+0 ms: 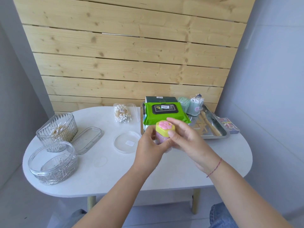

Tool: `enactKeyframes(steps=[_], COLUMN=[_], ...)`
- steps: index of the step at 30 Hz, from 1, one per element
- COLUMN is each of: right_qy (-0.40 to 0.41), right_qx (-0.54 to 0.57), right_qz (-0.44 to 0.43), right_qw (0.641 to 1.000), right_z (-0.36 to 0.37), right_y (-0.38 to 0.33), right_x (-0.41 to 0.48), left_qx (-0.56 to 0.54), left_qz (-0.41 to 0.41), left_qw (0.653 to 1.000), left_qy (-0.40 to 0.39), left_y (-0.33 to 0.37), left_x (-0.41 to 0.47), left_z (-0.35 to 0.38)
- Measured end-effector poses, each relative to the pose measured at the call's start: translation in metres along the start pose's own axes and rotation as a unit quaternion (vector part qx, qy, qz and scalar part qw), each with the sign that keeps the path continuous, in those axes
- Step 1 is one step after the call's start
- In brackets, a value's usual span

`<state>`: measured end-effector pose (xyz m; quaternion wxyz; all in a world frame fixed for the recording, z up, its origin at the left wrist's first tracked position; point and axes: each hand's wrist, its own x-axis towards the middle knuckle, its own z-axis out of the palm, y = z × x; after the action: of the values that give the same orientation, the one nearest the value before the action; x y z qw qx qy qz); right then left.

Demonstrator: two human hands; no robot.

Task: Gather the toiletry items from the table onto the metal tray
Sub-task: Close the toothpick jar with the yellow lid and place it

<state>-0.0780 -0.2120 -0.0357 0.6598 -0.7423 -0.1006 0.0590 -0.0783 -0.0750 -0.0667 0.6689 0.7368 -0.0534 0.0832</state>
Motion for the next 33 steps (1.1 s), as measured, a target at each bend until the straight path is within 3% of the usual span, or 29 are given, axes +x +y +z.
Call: enactKeyframes(steps=[3,5,8,10,12,14,25,28,31,33], right_qy=[-0.009,-0.036,-0.017,0.003,0.015,0.02,0.032,0.003,-0.037,-0.023], right_qx=[0.104,0.153,0.182,0.174,0.115,0.059,0.042,-0.019,-0.1,-0.158], right_qz=[0.156,0.194,0.17,0.161,0.167,0.173,0.135,0.137,0.073,0.007], right_qw=[0.982,0.968,0.968,0.972,0.979,0.983,0.989,0.99,0.992,0.987], right_z=[0.001,0.002,0.004,0.001,-0.001,0.0,-0.001,-0.008,-0.021,-0.038], right_y=[0.002,0.002,0.0,-0.003,-0.004,-0.002,-0.005,-0.004,-0.006,-0.008], right_x=[0.002,0.001,0.003,0.004,0.005,0.005,0.004,-0.001,-0.012,-0.016], left_qx=[-0.022,-0.02,-0.033,-0.107,-0.189,-0.203,-0.212,-0.208,-0.211,-0.203], left_qz=[0.007,0.006,-0.022,-0.095,-0.199,-0.239,-0.239,-0.255,-0.262,-0.254], left_qw=[1.0,1.0,0.998,0.984,0.952,0.939,0.941,0.939,0.937,0.94], left_qy=[0.016,0.009,-0.042,-0.103,-0.139,-0.141,-0.107,-0.096,-0.091,-0.103], left_y=[0.006,0.007,0.01,0.016,0.019,0.016,0.015,0.015,0.022,0.032], left_x=[-0.001,-0.003,-0.005,-0.003,0.002,0.007,0.006,0.004,0.001,0.003], left_z=[0.001,0.002,-0.001,-0.01,-0.018,-0.024,-0.015,-0.01,0.0,0.013])
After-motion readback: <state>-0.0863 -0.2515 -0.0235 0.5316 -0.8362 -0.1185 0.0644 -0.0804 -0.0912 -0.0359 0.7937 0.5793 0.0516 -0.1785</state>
